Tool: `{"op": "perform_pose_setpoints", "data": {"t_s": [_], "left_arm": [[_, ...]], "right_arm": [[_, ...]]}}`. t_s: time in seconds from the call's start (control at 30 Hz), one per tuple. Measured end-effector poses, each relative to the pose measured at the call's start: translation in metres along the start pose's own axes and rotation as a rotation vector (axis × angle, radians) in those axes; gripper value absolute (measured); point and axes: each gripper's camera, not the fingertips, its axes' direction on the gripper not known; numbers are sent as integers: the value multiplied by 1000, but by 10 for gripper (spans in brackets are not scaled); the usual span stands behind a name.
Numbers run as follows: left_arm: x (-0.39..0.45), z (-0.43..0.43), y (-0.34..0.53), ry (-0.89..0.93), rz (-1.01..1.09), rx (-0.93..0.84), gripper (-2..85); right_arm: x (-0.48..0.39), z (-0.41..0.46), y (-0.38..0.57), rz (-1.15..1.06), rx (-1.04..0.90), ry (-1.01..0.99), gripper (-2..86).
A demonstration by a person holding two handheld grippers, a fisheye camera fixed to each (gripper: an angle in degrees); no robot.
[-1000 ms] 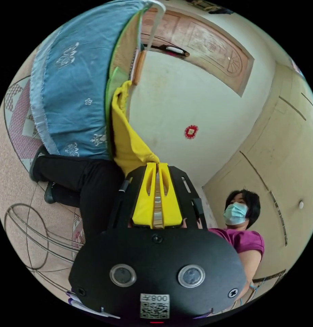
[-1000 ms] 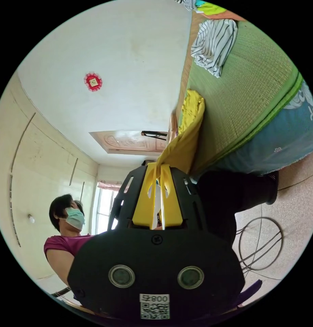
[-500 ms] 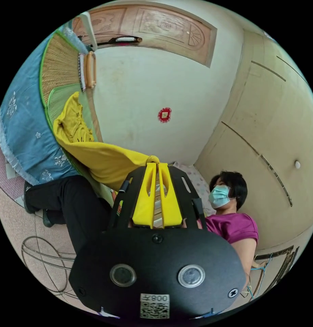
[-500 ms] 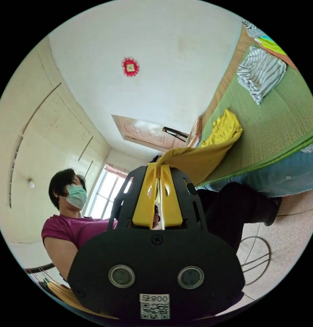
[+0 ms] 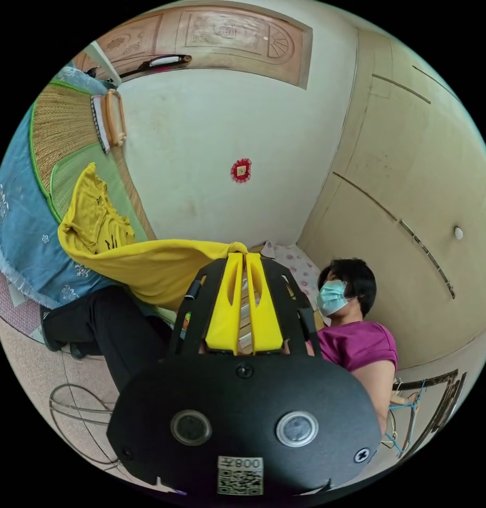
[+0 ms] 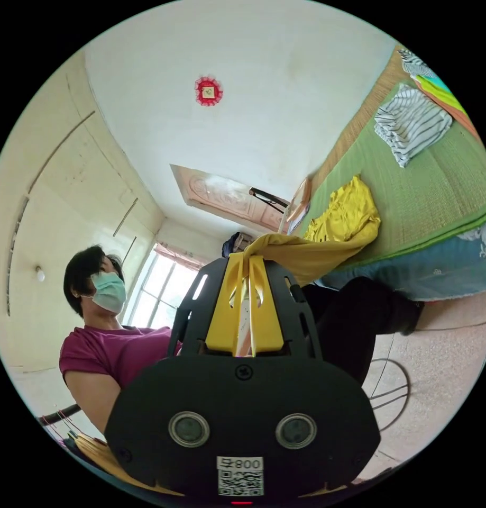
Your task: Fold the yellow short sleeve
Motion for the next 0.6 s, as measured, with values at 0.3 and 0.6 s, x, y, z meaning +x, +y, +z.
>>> {"op": "perform_pose_setpoints", "data": {"t_s": [0.3, 0.6], "left_arm": [[-77, 1, -37, -23, 11, 4, 8], [-189, 3, -113, -107, 11, 13, 7]], "right_arm": [[7, -1, -67, 32, 18, 2, 13], [11, 44, -205, -6, -32, 95, 14]]}}
